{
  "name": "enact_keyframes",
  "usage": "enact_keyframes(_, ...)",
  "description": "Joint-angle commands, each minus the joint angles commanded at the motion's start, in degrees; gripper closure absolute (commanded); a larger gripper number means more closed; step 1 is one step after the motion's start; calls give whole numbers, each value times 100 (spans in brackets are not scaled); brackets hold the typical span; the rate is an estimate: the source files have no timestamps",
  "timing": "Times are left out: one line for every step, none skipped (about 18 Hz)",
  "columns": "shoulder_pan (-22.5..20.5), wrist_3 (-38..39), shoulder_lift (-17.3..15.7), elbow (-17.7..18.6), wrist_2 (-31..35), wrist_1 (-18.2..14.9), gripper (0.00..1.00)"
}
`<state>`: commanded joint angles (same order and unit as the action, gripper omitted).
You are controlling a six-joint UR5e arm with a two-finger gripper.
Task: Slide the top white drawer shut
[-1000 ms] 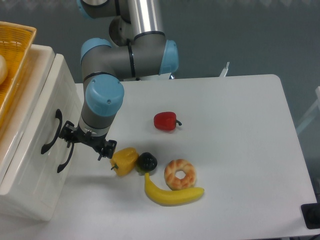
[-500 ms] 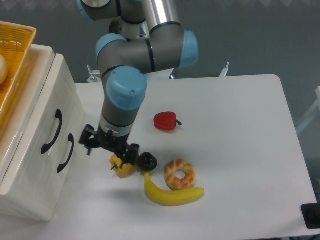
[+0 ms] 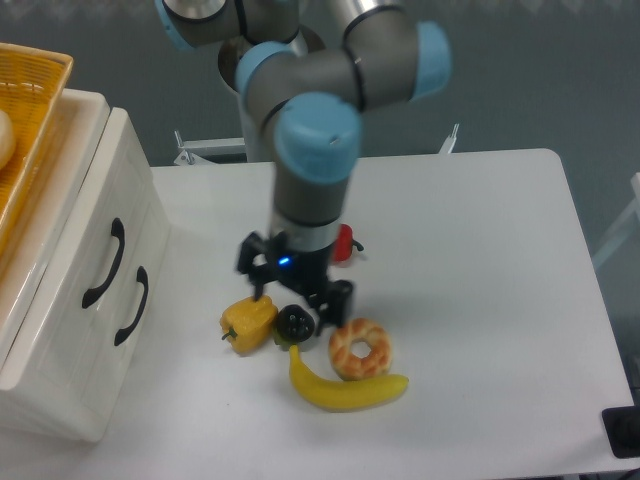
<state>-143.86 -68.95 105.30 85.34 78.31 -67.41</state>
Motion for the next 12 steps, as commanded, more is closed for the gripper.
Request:
enact_keyframes(-141, -343, -70, 44, 0, 0, 0)
enact_keyframes(-264, -582, -106, 79, 0, -9, 0)
enact_keyframes(-378, -749, -141, 106, 0, -9, 0)
enact_keyframes(-501, -890, -220, 158, 0, -9, 0)
enact_keyframes(-659, -1057, -281, 219, 0, -18, 0)
enact_keyframes(-774, -1294, -352, 298, 0, -26, 0)
enact_keyframes(-888, -1574, -413, 395, 9, -26, 0)
enact_keyframes(-1002, -1856, -483, 483, 9, -18, 0)
enact_keyframes(-1134, -2093, -545, 527, 9, -26, 0)
enact_keyframes(-1214, -2305, -580, 571, 9, -26, 0)
enact_keyframes(-1301, -2472, -624, 624, 9, -26, 0)
enact_keyframes(-1389, -2622, -660, 685, 9, -26, 0)
